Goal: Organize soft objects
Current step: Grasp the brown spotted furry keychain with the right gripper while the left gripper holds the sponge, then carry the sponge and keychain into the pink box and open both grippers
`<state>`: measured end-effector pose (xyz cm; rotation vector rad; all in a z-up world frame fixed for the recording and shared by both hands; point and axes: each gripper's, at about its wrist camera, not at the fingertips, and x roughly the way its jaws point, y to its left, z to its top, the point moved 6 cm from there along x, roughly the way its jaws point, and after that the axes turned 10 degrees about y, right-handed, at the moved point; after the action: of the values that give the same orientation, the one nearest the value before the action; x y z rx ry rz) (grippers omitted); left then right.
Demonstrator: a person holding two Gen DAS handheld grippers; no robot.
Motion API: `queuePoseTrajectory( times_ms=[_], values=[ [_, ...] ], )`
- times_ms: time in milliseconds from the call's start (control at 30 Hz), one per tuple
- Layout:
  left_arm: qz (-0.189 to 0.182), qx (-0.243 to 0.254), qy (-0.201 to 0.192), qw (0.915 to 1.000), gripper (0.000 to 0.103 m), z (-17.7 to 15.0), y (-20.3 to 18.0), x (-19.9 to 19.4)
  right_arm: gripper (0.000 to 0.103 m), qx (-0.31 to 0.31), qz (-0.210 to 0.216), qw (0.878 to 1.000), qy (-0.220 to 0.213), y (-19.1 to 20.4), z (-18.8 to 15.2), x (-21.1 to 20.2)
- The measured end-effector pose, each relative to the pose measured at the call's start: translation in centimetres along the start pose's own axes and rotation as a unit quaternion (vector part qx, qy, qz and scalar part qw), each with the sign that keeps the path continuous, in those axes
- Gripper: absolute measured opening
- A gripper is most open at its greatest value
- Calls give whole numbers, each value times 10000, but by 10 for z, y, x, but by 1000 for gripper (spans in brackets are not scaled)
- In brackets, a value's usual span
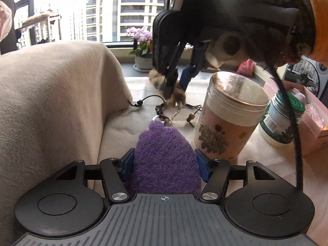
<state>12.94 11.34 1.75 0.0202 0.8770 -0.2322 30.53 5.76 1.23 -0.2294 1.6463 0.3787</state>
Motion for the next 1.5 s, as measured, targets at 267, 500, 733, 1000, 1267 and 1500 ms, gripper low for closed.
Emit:
queuePoseTrajectory(
  times_ms=[267, 500, 733, 1000, 1267, 1500],
  values=[
    [188, 97, -542, 9983, 66, 30, -5, -47, 16, -175, 207, 9921, -1227, -4, -48, -115],
    [425, 183, -867, 9952, 66, 75, -4, -78, 16, -233, 239, 9773, -2091, -10, -79, -202],
    [361, 211, -955, 9945, 66, 100, -18, -90, 15, -126, 184, 9591, -2823, -32, -109, -275],
    [44, 241, -1034, 9943, 66, 124, -47, -98, 15, 112, 141, 9404, -3395, -70, -154, -323],
    [-431, 508, -1153, 9911, 66, 155, -109, -99, 15, 562, -33, 9209, -3857, -131, -208, -357],
    [-872, 1034, -1139, 9842, 66, 168, -193, -86, 15, 1072, -164, 9008, -4204, -199, -255, -374]
  ],
)
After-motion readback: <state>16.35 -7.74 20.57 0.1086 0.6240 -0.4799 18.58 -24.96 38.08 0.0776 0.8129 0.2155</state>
